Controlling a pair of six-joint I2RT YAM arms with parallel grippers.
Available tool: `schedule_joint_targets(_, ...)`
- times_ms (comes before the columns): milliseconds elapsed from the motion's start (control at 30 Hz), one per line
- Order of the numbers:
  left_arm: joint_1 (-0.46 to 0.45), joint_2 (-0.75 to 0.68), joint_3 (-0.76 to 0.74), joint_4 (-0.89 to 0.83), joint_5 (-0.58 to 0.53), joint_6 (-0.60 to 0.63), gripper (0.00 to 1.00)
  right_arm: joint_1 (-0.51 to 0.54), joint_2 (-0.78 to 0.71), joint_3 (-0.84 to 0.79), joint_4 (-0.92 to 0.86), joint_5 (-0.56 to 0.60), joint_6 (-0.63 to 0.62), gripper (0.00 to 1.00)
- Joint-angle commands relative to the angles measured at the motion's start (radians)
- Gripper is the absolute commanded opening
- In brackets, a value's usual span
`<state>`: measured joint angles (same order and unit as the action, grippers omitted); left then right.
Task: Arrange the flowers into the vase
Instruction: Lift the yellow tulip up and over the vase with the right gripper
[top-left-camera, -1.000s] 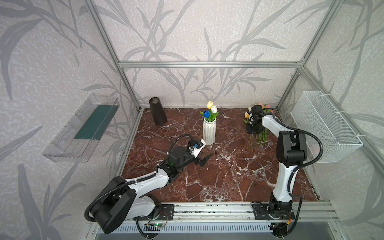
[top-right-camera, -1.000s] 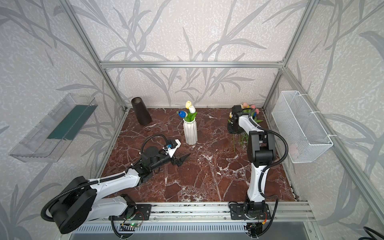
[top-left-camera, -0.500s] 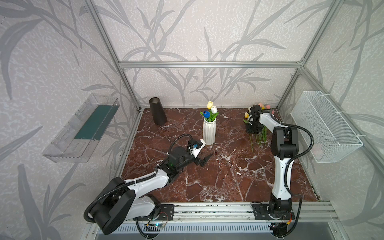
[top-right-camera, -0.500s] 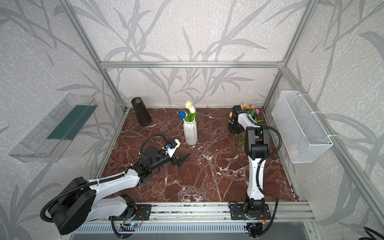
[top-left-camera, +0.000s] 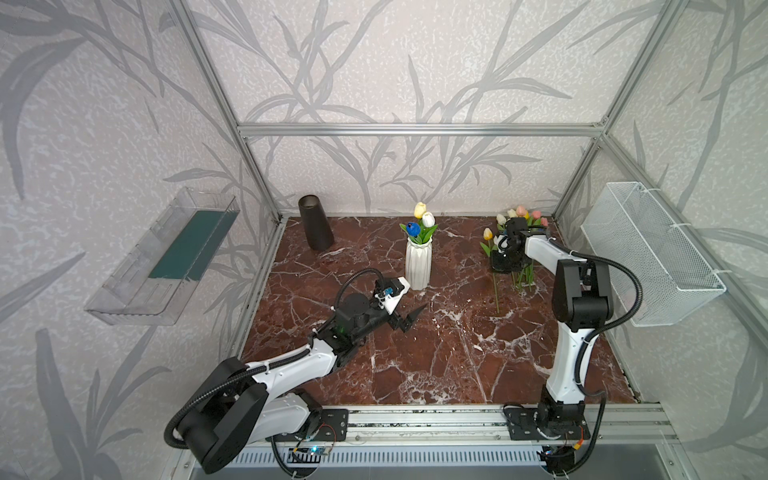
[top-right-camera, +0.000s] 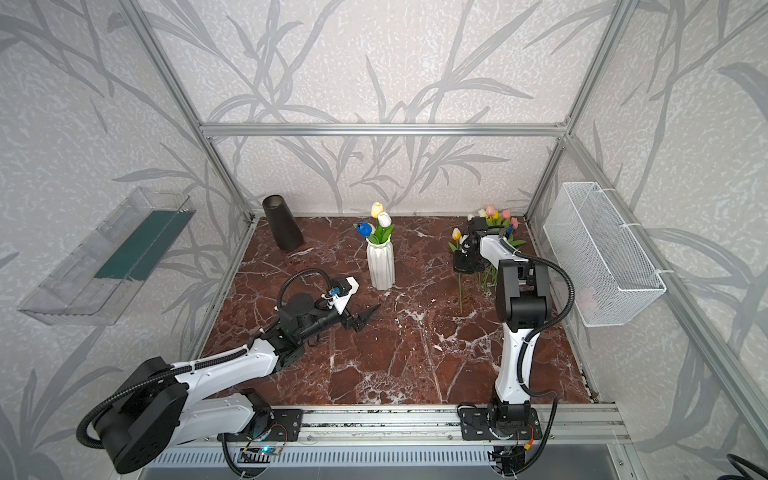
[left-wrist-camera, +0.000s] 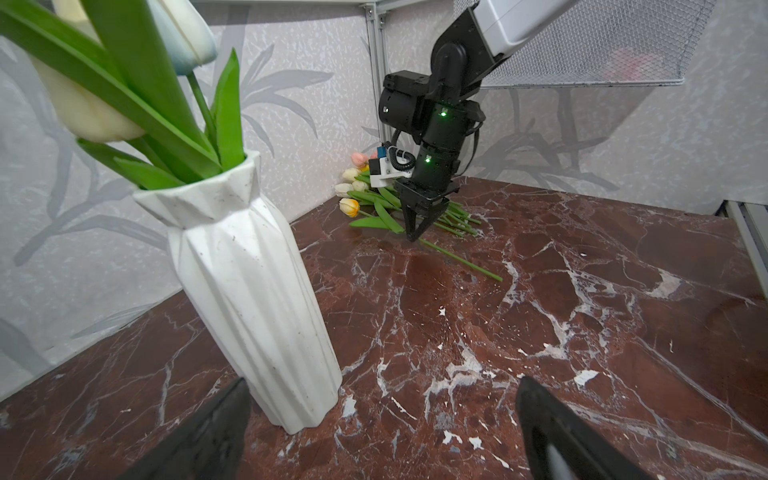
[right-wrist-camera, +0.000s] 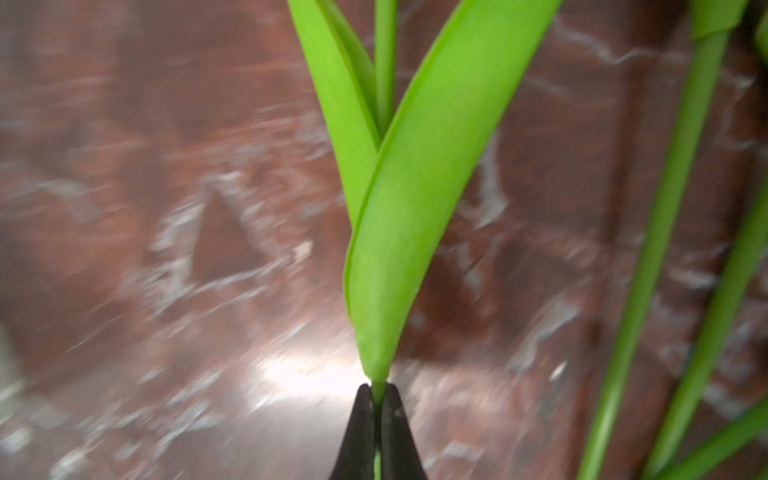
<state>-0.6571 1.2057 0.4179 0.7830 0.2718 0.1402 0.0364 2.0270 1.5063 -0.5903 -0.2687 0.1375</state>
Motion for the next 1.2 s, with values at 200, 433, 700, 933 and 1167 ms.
schedule_joint_targets(200,0.04,-0.037,-0.057,0.196,-0.185,-0.107,0.99,0.064,-0.569,-0.376,0.922,-0.339,0.333,0.0)
schedule_joint_targets(433,0.06,0.005,-0.076,0.261,-0.172,-0.134,0.99,0.185,-0.547,-0.468,1.577,-0.4,0.488,0.0)
schedule_joint_targets(700,0.06,-0.052,-0.08,0.188,-0.181,-0.106,0.99,0.247,-0.412,-0.35,1.67,-0.367,0.451,0.0)
schedule_joint_targets(933,0.06,-0.092,-0.096,0.152,-0.197,-0.097,0.99,0.269,-0.357,-0.284,1.627,-0.342,0.4,0.0)
schedule_joint_targets(1167,0.06,-0.083,-0.096,0.153,-0.195,-0.09,1.0,0.286,-0.345,-0.261,1.513,-0.315,0.273,0.0)
